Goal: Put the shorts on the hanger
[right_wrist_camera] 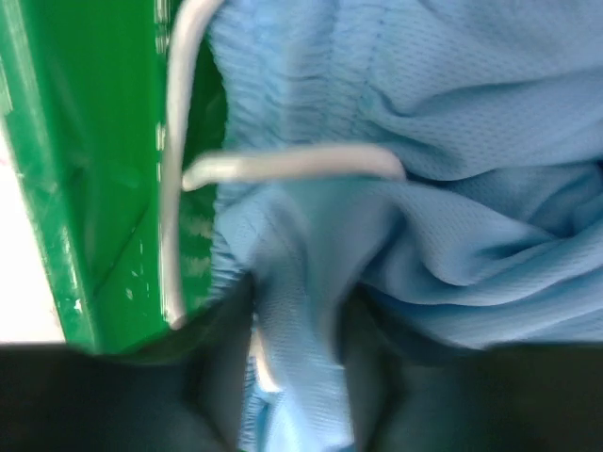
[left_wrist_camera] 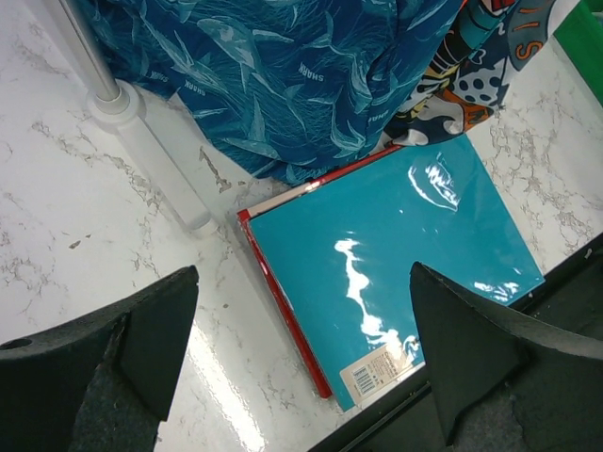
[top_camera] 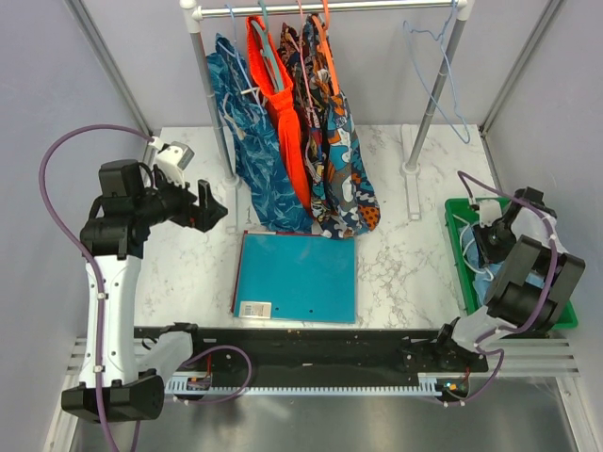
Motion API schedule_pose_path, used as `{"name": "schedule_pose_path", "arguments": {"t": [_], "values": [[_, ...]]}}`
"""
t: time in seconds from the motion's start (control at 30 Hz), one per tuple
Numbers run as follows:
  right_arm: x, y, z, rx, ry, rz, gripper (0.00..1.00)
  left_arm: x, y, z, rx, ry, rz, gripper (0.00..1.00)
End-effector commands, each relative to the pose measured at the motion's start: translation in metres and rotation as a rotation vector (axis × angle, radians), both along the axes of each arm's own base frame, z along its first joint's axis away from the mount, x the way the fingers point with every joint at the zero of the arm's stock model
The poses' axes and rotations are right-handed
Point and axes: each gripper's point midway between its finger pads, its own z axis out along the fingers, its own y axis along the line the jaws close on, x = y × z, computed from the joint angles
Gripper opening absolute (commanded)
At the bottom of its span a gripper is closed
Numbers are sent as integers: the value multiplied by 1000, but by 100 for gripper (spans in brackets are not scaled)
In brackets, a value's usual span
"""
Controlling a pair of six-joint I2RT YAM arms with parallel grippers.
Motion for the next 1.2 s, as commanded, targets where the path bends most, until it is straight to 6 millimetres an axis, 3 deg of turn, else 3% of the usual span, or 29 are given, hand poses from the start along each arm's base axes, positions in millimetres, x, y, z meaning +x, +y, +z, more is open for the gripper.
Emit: {"name": "schedule_pose_path", "arguments": {"t": [0.0, 0.03, 0.1, 0.13, 0.17, 0.2, 0.23, 0.3, 0.33, 0.4, 0.43, 0.5, 0.6, 0.7, 0.73, 0.8, 0.83, 0.87, 0.93, 1.07, 1.17], "values": [[14, 11, 41, 46, -117, 13, 19, 5, -3, 14, -3, -41, -27, 100], [21, 11, 68, 37, -174, 16, 0, 6, -3, 16, -6, -44, -29, 99], [26, 23, 98, 92, -242, 13, 0, 7, -4, 25, -9, -62, -27, 100], [37, 19, 134, 65, -336, 21, 0, 7, -4, 29, -13, -68, -27, 100], [41, 24, 152, 79, -382, 21, 0, 7, -4, 35, -14, -85, -31, 99], [41, 36, 169, 130, -415, 37, 0, 5, -6, 46, -20, -112, -33, 99], [48, 40, 205, 121, -503, 61, 0, 6, -5, 51, -22, -124, -23, 100], [47, 55, 236, 167, -563, 64, 0, 5, -5, 70, -33, -166, -13, 99], [52, 67, 270, 196, -650, 109, 0, 5, -6, 75, -37, -179, -16, 99], [51, 81, 297, 257, -703, 109, 0, -2, -13, 93, -58, -220, -56, 99], [50, 93, 322, 291, -761, 142, 0, -4, -16, 101, -71, -245, -70, 100], [49, 106, 347, 342, -818, 158, 0, -13, -25, 119, -111, -286, -113, 99], [41, 136, 395, 453, -931, 218, 0, -30, -43, 138, -166, -333, -236, 100], [39, 161, 448, 593, -1078, 277, 0, -41, -55, 145, -203, -344, -333, 99], [34, 171, 458, 640, -1103, 297, 0, -40, -56, 145, -209, -339, -341, 99], [24, 191, 483, 863, -1084, 217, 0, -39, -57, 144, -205, -346, -363, 99], [22, 195, 510, 808, -1253, 361, 0, -39, -58, 143, -207, -341, -370, 99], [7, 209, 528, 1011, -1200, 253, 0, -40, -59, 144, -210, -343, -385, 99], [-17, 225, 561, 994, -1377, 408, 0, -46, -66, 147, -227, -353, -440, 98], [-25, 240, 575, 1105, -1360, 391, 0, -33, -73, 139, -230, -335, -441, 97], [1, 249, 537, 1156, -1198, 350, 0, -25, -87, 114, -193, -289, -483, 96]]}}
